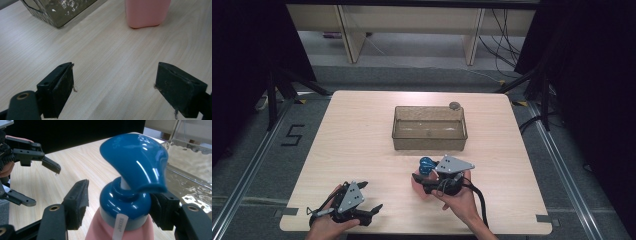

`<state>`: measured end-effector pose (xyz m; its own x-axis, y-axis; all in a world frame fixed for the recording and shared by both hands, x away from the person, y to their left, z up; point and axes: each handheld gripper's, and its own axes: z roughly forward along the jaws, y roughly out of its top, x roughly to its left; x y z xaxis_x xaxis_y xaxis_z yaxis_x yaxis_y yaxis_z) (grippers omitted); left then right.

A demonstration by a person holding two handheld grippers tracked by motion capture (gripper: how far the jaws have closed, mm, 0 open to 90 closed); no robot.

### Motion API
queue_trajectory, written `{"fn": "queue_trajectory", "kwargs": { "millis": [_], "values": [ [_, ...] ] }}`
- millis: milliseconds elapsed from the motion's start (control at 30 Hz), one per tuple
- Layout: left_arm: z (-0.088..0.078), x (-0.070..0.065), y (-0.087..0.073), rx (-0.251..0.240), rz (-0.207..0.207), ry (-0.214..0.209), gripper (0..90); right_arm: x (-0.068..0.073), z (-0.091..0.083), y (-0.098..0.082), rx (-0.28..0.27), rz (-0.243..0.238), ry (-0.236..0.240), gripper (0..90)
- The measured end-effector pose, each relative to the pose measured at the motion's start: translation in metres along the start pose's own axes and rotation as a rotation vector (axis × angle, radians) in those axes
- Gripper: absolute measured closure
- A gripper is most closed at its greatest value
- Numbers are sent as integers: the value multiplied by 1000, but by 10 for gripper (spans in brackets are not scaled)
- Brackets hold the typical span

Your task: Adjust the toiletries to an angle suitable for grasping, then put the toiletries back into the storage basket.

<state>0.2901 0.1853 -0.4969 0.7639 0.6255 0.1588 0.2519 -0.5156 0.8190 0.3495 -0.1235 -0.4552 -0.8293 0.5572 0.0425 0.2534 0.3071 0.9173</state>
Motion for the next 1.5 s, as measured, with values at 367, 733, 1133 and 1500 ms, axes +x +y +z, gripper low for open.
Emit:
{"fn": "queue_trajectory", "kwargs": {
  "millis": [367, 733, 1133, 1500],
  "values": [
    [-1, 0, -1, 19, 25, -4, 148, -4, 3, 1, -12, 0, -3, 418],
    [-3, 0, -1, 16, 23, -12, 148, -6, 8, 0, -7, -24, -20, 519],
    [-4, 1, -1, 17, 26, -11, 148, -4, 8, 1, 1, -19, -20, 531],
    [-4, -2, -2, -9, -3, -2, 148, 0, 8, 2, 9, -18, -40, 533]
  ]
}}
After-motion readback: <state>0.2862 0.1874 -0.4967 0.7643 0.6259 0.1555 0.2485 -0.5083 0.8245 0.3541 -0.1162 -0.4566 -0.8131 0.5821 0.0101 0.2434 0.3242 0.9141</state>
